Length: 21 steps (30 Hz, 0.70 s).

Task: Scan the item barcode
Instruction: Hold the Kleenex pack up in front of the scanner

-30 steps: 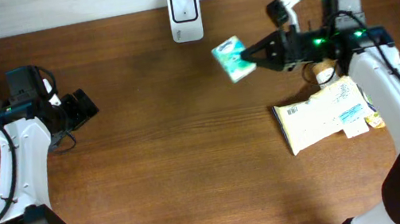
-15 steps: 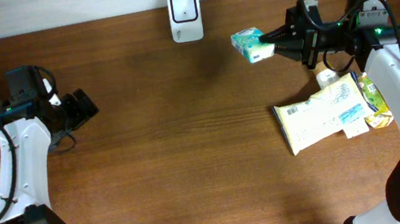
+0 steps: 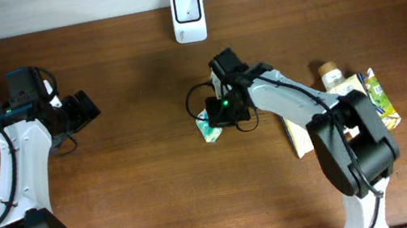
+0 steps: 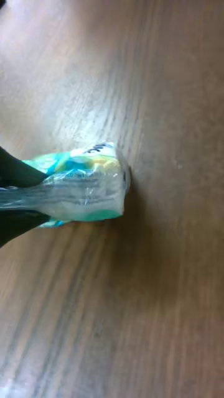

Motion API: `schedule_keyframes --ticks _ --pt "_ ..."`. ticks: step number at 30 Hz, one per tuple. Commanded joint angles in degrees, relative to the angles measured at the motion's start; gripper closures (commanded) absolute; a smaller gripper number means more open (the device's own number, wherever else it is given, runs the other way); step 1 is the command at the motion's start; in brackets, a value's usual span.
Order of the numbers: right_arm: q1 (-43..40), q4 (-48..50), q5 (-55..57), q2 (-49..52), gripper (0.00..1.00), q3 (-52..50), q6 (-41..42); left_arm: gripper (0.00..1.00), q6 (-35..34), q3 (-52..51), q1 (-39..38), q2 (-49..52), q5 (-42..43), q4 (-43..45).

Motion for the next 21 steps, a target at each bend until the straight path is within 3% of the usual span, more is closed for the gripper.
schedule_keyframes --ticks 1,2,3,8,12,16,17,21 --pt "-3.0 -3.0 0.4 1.7 0.71 1.0 -5.8 0.01 0.4 0.7 0.2 -0.9 -0.4 0.1" --pt "-4.4 -8.7 3.7 1.5 0.46 4.3 -9.6 0.01 0.4 0.7 0.2 -0.9 -0.4 0.1" --pt "-5.2 -13.3 7.2 1.5 0.38 7.3 -11.4 0.01 0.4 0.7 0.2 -0.9 -0.4 0.1" --pt "-2.4 -15.3 9.4 2.3 0.38 11.6 -16.7 0.01 0.4 0.7 0.2 -0.9 -0.4 0.1" --pt "-0.7 -13.6 6.4 7.0 0.5 11.5 -20.8 0.01 0.4 0.7 0.2 -0.9 -0.4 0.1" --pt "-0.7 -12.9 5.2 9.6 0.91 11.5 -21.1 0.01 0.4 0.7 0.2 -0.9 -0.4 0.1" --pt "-0.8 -13.2 5.0 9.6 0.96 11.5 -20.0 0.01 0.4 0.7 0.2 -0.9 -0.4 0.1" --pt "-2.9 -25.7 -5.1 8.8 0.96 18.9 -20.2 0.01 0.4 0.7 0.2 -0.9 -0.4 0.1"
